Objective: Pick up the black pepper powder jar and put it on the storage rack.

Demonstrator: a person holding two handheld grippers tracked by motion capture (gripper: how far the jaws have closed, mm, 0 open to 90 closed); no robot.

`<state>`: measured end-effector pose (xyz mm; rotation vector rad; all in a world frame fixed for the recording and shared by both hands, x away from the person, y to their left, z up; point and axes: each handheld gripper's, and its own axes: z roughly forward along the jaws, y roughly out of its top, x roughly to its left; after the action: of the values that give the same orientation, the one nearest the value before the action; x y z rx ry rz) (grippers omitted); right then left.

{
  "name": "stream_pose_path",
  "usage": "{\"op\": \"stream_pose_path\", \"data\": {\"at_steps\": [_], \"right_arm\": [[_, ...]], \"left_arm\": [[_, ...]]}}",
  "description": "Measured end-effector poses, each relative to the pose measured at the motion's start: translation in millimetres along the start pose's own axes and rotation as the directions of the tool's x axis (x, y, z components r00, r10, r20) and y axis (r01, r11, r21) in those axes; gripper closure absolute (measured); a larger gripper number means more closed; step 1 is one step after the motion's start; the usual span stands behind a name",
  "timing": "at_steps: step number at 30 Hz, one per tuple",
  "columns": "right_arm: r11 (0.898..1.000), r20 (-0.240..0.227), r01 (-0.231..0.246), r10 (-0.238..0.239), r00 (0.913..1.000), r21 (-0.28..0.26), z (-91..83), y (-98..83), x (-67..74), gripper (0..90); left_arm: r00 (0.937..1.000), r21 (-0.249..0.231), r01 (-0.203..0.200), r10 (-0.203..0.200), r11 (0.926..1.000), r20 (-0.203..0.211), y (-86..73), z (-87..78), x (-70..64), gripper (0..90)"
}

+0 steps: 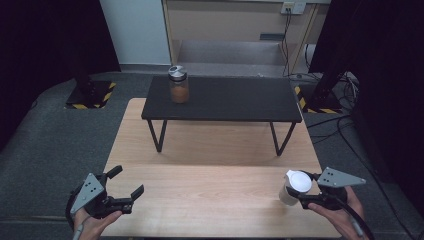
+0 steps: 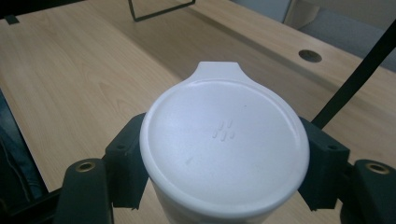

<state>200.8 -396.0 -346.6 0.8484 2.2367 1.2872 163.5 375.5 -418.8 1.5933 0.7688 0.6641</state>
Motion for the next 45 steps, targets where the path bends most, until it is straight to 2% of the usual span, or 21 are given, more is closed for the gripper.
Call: {"op": "stream_pose_path", "data": {"at_steps": [6, 13, 16, 27, 33, 37, 45], "right_arm": [[0.999, -0.047, 0.032, -0.032, 0.9984, 0.005, -6.5, 33.5, -13.3, 31.2], [0.998, -0.096, 0.061, -0.062, 0.9934, -0.021, -6.3, 66.2, -23.3, 31.3], [0.997, -0.124, 0.077, -0.079, 0.9892, -0.020, -3.0, 79.3, -26.6, 31.3], [0.996, -0.223, 0.088, -0.091, 0.9705, -0.021, 20.7, 113.9, -40.0, 31.3], [0.996, -0.241, 0.082, -0.085, 0.9669, -0.023, 29.8, 133.4, -47.9, 31.3], [0.998, -0.242, 0.064, -0.069, 0.9678, -0.027, 32.4, 147.6, -54.7, 31.3], [0.997, -0.223, 0.068, -0.072, 0.9722, -0.025, 37.7, 188.3, -64.7, 31.3]], "left_arm": [[1.0000, 0.003, -0.001, 0.001, 1.0000, 0.002, 0.2, 0.5, 0.2, 0.0], [1.0000, 0.007, 0.002, -0.002, 1.0000, 0.000, -0.1, 0.7, -0.2, 0.0], [1.0000, 0.008, 0.001, -0.001, 1.0000, -0.001, -0.3, 0.3, -0.6, 0.0], [0.9999, 0.013, 0.003, -0.003, 0.9999, -0.013, -1.0, -2.0, -1.6, 0.0], [0.9999, 0.018, 0.004, -0.003, 0.9998, -0.013, -1.1, -1.8, -1.1, 0.0], [0.9999, 0.018, 0.004, -0.004, 0.9998, -0.012, -1.3, -1.6, -0.9, 0.0], [1.0000, 0.023, 0.003, -0.003, 0.9997, -0.007, -0.9, -0.6, -0.5, 0.0]]}}
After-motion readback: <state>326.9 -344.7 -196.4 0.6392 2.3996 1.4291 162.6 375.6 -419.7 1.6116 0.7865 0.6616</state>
